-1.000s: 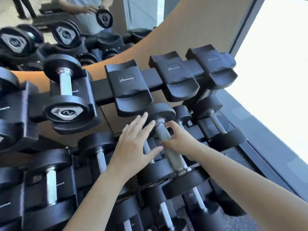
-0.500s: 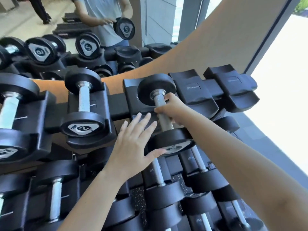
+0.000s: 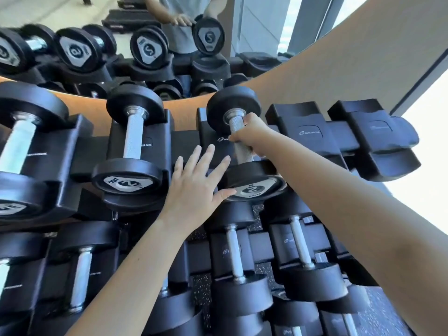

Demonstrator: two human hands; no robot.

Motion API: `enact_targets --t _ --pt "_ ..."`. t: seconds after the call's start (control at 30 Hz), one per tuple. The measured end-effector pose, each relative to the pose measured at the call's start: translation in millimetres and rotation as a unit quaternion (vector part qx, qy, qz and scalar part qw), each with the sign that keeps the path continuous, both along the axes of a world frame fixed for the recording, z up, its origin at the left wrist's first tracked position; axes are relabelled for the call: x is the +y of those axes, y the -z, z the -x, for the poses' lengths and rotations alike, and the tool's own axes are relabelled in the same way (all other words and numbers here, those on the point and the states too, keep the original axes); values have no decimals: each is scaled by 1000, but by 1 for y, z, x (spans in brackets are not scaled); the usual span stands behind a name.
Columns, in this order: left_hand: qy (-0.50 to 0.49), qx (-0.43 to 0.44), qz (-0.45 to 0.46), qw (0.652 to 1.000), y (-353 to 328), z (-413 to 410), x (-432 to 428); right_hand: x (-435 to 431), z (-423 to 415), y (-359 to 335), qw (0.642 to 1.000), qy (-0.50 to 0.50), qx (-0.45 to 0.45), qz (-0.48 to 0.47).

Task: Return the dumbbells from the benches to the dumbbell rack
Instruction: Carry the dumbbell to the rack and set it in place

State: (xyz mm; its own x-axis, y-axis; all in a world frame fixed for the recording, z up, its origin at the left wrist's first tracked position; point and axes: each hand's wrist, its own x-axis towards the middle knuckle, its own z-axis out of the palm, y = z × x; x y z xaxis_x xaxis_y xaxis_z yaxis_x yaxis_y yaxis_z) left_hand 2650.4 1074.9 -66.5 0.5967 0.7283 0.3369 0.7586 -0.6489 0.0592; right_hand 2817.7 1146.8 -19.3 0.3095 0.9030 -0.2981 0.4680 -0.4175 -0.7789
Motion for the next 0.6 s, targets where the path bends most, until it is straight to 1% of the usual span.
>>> enact_targets --t 0.33,0.47,0.6 --pt "-19 13 -17 1000 15 -7 18 20 1 4 999 -14 -41 -8" --pt "-33 12 -19 999 18 -8 24 28 2 4 999 -8 -36 -12" --pt "-33 32 -24 999 20 -8 34 35 3 8 999 -11 -35 -14"
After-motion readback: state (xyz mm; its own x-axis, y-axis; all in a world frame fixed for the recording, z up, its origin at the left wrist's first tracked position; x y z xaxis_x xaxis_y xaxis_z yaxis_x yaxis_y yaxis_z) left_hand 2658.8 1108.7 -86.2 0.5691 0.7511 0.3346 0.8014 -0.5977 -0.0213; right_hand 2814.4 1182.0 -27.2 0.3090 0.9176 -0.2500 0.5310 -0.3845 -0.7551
